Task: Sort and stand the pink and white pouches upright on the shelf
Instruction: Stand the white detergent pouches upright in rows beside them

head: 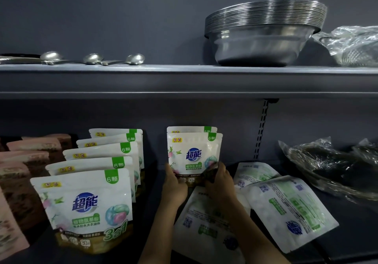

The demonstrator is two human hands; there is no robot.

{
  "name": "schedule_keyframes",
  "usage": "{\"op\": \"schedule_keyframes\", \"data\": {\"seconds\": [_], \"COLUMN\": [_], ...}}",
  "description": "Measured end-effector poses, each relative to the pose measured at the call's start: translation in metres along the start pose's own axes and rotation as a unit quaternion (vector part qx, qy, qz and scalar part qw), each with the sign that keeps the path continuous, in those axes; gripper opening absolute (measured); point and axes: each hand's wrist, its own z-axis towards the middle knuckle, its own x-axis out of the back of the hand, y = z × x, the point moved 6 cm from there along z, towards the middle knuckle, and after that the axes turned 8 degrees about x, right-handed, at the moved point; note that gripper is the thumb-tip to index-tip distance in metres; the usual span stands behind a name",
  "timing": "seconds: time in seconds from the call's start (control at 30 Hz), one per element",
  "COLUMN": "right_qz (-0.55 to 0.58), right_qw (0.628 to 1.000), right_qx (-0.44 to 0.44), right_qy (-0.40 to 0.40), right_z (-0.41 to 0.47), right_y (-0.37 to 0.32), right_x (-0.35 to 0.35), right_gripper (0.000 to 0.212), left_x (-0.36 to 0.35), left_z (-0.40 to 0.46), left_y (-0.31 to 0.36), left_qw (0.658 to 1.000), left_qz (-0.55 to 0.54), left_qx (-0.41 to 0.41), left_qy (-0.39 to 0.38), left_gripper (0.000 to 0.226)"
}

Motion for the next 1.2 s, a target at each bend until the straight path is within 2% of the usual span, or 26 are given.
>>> {"op": "schedule_keyframes", "data": {"seconds": [0.17,0.3,0.37,0.43,0.53,0.63,0.97,1.2], "right_qz": [0.012,-0.021,-0.028,-0.034,-0.031,-0.019,0.009,0.031], "right_qw": [1.000,1.000,1.000,0.999,0.999,0.999,0.999,0.999], "right_qx": [-0.003,-0.018,-0.012,0.000,0.007,0.009,0.000,0.012], "right_qy": [-0.009,-0.006,-0.009,-0.004,0.017,0.026,0.034,0.036], "right_z": [-0.001,0.002,0.002,-0.001,-0.010,-0.020,-0.040,-0.051], "right_y": [-0.001,-0.003,-0.003,-0.003,-0.004,-0.002,0.005,0.000], "right_x": [0.004,0.019,0.027,0.037,0.050,0.056,0.062,0.074], "right_gripper": [0.050,0.038,0.033,0.030,0.029,0.031,0.028,0.027], "left_x": [0.003,0.019,0.024,0.020,0.005,-0.007,-0.003,0.006], "left_z": [-0.001,-0.008,-0.007,-0.006,-0.009,-0.014,-0.036,-0.055], "left_y": [0.004,0.002,-0.001,-0.004,-0.015,-0.025,-0.016,-0.015], "left_qw": [1.000,0.993,0.993,0.987,0.963,0.950,0.966,0.991], "left_qz": [-0.023,-0.042,0.019,0.148,0.265,0.303,0.232,0.003], "left_qx": [-0.010,-0.012,-0.014,-0.012,0.024,0.046,0.020,0.072], "left_qy": [0.000,0.106,0.118,0.063,-0.029,-0.061,-0.114,-0.116], "left_gripper": [0.063,0.062,0.043,0.020,0.041,0.044,0.034,0.018]}}
